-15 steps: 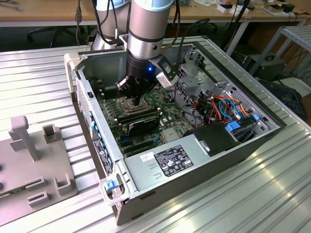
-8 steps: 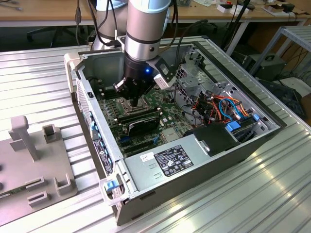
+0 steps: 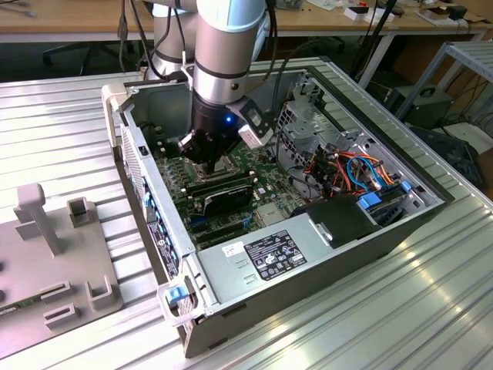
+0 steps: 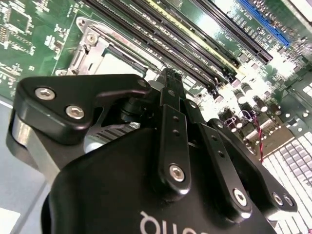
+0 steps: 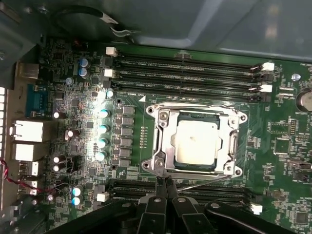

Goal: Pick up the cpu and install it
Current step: 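Install the second cpu locking lever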

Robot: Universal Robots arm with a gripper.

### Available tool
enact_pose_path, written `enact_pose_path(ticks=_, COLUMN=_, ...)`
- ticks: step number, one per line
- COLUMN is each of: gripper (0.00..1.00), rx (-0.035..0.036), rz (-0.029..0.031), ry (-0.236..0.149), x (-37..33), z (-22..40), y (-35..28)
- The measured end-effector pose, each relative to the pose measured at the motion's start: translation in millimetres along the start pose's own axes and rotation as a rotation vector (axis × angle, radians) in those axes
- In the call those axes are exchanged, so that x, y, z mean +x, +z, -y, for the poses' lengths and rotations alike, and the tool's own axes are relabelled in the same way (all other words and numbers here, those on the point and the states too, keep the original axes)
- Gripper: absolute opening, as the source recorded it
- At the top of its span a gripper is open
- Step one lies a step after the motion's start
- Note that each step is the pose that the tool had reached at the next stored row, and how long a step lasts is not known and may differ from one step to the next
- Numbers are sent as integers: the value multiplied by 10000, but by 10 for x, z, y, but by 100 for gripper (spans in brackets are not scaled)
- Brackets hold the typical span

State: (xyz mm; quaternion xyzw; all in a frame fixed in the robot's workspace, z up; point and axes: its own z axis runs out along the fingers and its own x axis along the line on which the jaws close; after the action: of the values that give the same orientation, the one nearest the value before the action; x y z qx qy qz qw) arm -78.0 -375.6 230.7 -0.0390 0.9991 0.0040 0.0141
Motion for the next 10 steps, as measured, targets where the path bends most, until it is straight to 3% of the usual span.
enact_pose_path(ticks=2, gripper=11, rx=-1, rz=1, ry=0, x=21, z=-1, y=52)
enact_pose_path(ticks=10, gripper=11, rx=0, rz=1, ry=0, x=67, z=-4, y=144)
